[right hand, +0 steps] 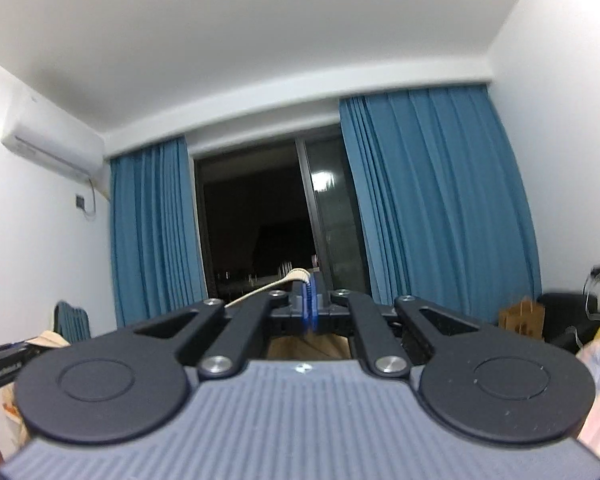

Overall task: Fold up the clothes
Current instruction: 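Raise the T-shirt high with both grippers to let it hang open, then lay the T-shirt flat on the bed and open both grippers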

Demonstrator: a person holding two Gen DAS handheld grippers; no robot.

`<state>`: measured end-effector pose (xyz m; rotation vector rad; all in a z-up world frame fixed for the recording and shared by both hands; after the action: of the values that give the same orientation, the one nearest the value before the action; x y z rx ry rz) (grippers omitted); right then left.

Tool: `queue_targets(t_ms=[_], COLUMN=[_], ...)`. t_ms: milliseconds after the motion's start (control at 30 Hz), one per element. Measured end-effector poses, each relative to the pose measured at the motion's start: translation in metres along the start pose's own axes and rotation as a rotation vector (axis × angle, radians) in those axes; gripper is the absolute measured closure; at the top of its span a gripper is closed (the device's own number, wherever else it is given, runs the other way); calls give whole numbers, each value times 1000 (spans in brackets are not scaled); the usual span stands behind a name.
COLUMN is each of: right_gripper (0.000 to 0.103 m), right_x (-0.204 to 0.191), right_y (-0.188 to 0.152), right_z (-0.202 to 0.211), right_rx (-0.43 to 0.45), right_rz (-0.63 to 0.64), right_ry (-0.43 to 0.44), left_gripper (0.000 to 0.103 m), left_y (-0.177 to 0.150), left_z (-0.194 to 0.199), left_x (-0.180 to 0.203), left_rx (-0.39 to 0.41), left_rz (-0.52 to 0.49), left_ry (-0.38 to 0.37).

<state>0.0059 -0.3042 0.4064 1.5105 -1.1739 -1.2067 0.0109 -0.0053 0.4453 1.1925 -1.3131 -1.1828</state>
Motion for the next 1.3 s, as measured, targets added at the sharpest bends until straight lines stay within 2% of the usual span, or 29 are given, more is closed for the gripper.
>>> queue_targets(t_ms=[167, 300, 433, 567, 633, 733, 800, 933, 1000, 1033, 1067, 1100, 1133, 1167, 1200, 1233, 1267, 1300], right_gripper=[98, 98, 98, 98, 98, 98, 98, 97, 96, 95, 94, 91, 78, 67, 42, 24, 20, 21], right_x=[18, 39, 75, 113, 129, 149, 161, 180, 189, 192, 194, 195, 193, 190, 188, 185, 180, 176], right_y=[-74, -155, -262, -392, -456, -533, -573, -615, -625, -628, -628, -627, -624, -622, -619, -615, -608, -601], right_z=[-96, -181, -266, -327, -354, -378, -388, -397, -397, -397, -398, -398, -397, -397, -396, -395, -392, -388], right_rx=[-114, -209, -316, -497, -585, -680, -732, -796, -823, -834, -839, -841, -841, -840, -838, -828, -809, -787], right_rz=[30, 32, 0, -30, -51, -65, -80, -152, -224, -263, -298, -325, -346, -365, -384, -396, -391, -378], right_ry=[-51, -97, -125, -141, -144, -146, -150, -156, -147, -139, -127, -108, -81, -51, -21, 3, 17, 26], left_gripper=[94, 94, 94, 94, 94, 94, 94, 92, 87, 79, 63, 52, 32, 17, 12, 7, 4, 3], left_y=[-75, -159, -272, -412, -472, -545, -580, -614, -625, -629, -628, -628, -625, -617, -609, -601, -593, -585], left_z=[-115, -227, -321, -396, -417, -453, -470, -488, -491, -493, -494, -493, -491, -487, -484, -477, -471, -467], left_x=[-1, 3, 12, 10, 3, -4, -5, 2, 8, 11, 15, 18, 20, 24, 28, 32, 36, 39], left_rx=[-101, -181, -281, -450, -516, -595, -637, -663, -671, -669, -668, -667, -665, -658, -645, -627, -612, -599], left_rz=[16, 1, -18, -28, -45, -77, -103, -151, -170, -172, -173, -172, -167, -163, -168, -179, -191, -200], left_ry=[52, 85, 94, 102, 116, 113, 100, 78, 66, 62, 54, 43, 27, 8, -14, -37, -60, -84])
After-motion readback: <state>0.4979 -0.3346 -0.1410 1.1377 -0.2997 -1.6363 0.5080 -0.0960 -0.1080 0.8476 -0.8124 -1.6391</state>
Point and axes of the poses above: each gripper's, at about its wrist camera, not at the fingertips, and z roughly against the way its jaws point, x to its right, y to its top, the point moved 7 cm from there along -z, roughly the way its jaws point, and after that the axes turned 4 degrees about y, right-handed, at the moved point
